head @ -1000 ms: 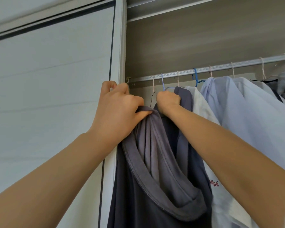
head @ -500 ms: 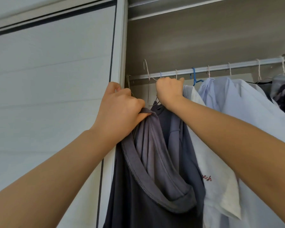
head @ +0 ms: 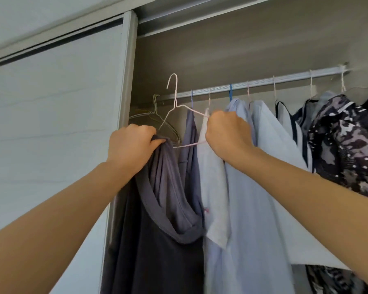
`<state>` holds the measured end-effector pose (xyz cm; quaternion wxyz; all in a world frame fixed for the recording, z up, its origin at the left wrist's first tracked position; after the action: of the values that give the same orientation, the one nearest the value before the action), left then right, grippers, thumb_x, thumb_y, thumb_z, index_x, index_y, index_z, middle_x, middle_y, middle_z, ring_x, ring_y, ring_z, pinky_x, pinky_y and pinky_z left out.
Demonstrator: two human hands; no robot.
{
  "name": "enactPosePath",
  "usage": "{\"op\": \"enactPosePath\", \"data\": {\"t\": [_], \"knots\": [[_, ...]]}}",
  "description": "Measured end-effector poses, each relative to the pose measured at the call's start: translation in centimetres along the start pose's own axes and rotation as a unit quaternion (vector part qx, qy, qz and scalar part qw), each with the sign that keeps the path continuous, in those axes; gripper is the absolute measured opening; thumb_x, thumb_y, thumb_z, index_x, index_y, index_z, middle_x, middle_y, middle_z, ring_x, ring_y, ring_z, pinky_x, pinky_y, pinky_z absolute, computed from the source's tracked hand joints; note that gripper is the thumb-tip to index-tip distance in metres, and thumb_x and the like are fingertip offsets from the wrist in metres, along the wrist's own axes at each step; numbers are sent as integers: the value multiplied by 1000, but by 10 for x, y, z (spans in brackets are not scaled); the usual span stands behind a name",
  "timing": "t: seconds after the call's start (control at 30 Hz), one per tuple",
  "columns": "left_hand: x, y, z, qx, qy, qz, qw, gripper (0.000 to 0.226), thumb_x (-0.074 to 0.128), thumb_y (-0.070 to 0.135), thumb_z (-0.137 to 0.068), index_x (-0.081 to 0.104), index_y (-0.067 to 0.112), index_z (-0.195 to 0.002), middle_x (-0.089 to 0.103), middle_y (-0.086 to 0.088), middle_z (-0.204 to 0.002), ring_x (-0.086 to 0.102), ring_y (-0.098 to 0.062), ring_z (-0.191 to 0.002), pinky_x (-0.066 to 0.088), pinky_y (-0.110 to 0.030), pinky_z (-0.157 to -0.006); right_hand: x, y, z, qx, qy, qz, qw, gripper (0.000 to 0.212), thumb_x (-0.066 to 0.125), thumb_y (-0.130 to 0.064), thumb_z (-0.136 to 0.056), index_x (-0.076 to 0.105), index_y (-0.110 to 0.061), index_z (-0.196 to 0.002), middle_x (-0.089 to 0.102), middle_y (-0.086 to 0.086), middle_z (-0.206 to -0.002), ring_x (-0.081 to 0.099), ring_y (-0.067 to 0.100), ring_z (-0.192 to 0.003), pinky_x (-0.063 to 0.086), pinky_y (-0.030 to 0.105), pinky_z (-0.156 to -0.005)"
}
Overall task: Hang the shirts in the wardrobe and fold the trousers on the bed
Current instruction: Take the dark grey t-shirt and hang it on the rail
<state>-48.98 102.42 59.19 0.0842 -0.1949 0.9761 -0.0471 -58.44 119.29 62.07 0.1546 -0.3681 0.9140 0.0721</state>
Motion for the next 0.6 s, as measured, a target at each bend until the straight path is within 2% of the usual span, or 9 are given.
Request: {"op": "enactPosePath", "data": {"t": [0.07,0.17,0.2,0.27,0.37,0.43,0.5,0.57,0.6], "knots": [[-4,5,1,-79,-31,48,995,33,52,49,-96,61,23,-77,60,2,-73,58,-22,-72,48,-33,-64,-6,19,16,14,6,-72,997,18,42,-3,-94,42,-14,-80,46,7,-71,56,30,-74,40,34,-60],[-7,9,2,-201,-85,136,966,33,58,43,-94,63,21,-70,61,-2,-71,56,-21,-70,47,-35,-68,-22,47,42,79,20,-248,965,16,43,-6,-95,57,-3,-86,60,12,-81,60,31,-80,50,38,-66],[-10,10,4,-242,-93,172,950,33,61,40,-93,66,18,-70,61,-3,-70,56,-22,-71,45,-34,-69,-27,53,52,106,10,-332,937,17,44,-4,-94,61,-2,-89,65,14,-84,64,32,-84,55,43,-73],[-16,15,7,-333,-100,268,899,32,66,34,-91,68,8,-72,60,-8,-68,57,-26,-73,43,-33,-69,-35,64,72,160,-15,-503,849,20,42,0,-94,61,-5,-87,67,16,-77,69,32,-85,58,47,-77],[-24,24,13,-447,-104,356,814,29,72,30,-87,64,4,-77,62,-12,-78,59,-29,-76,47,-33,-73,-42,80,100,227,-67,-672,702,21,42,-4,-99,59,-4,-88,68,13,-66,71,31,-85,61,45,-72],[-31,27,17,-487,-115,367,784,36,76,33,-83,65,1,-96,65,-15,-95,63,-34,-89,52,-37,-80,-45,91,119,250,-88,-738,620,20,43,-7,-101,59,0,-91,65,11,-61,70,28,-74,60,41,-63],[-35,28,19,-502,-130,367,772,50,79,34,-80,62,-2,-110,66,-17,-106,63,-37,-99,54,-43,-88,-43,106,138,267,-78,-755,594,23,41,-8,-101,60,-1,-91,45,3,-47,52,17,-46,50,29,-44],[-38,28,19,-497,-149,361,775,47,79,33,-80,61,-2,-106,64,-17,-107,62,-36,-95,53,-44,-87,-37,122,154,276,-54,-768,575,24,40,-8,-101,59,-2,-88,24,-4,-46,26,10,-39,30,21,-34],[-39,30,19,-489,-155,359,780,41,79,32,-81,60,0,-98,63,-17,-104,61,-34,-90,52,-41,-83,-34,130,161,280,-43,-778,561,24,40,-7,-100,58,-3,-86,20,-6,-47,19,8,-39,23,19,-33]]}}
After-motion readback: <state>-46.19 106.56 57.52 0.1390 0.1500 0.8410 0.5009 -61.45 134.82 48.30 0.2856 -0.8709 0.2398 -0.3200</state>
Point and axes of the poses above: each hand's wrist, its own z-axis away from the middle knuckle, its own x-axis out of the palm, y = z × x, the point moved 3 cm from there along -z, towards the middle knuckle
